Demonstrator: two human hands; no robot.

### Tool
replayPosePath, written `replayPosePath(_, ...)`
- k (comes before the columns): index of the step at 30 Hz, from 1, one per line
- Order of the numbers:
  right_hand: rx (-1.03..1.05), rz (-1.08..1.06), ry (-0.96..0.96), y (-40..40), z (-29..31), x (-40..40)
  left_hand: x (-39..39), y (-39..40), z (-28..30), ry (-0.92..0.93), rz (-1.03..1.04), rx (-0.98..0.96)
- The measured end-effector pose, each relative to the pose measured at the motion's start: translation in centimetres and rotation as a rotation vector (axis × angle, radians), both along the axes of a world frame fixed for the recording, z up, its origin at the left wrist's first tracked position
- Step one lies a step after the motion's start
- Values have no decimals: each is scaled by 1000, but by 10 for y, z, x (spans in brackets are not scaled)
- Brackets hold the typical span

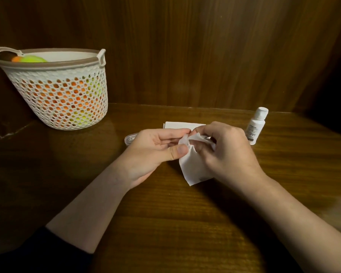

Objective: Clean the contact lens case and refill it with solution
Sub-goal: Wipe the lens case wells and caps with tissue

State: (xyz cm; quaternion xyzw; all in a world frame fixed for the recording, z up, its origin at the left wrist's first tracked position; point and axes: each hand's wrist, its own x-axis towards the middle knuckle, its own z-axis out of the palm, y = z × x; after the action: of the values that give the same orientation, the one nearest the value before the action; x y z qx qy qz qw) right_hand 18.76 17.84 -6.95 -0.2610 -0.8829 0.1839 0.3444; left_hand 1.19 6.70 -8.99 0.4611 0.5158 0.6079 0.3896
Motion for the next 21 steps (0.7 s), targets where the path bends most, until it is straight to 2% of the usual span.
replayPosePath(4,-267,138,18,9,-3,2,-1,-1,1,-15,-43,-26)
replayPosePath(9,-396,189,174,18,-6,2,-2,-2,9,-69,-118,-33)
replayPosePath(11,-405,162,259,20,-6,3,0,-2,12,-95,-43,-46)
replayPosePath(14,-418,164,346,23,-5,6,5,0,18,-239,134,-134)
replayPosePath(21,-292,241,226,16,-5,5,10,2,15,-216,166,-285)
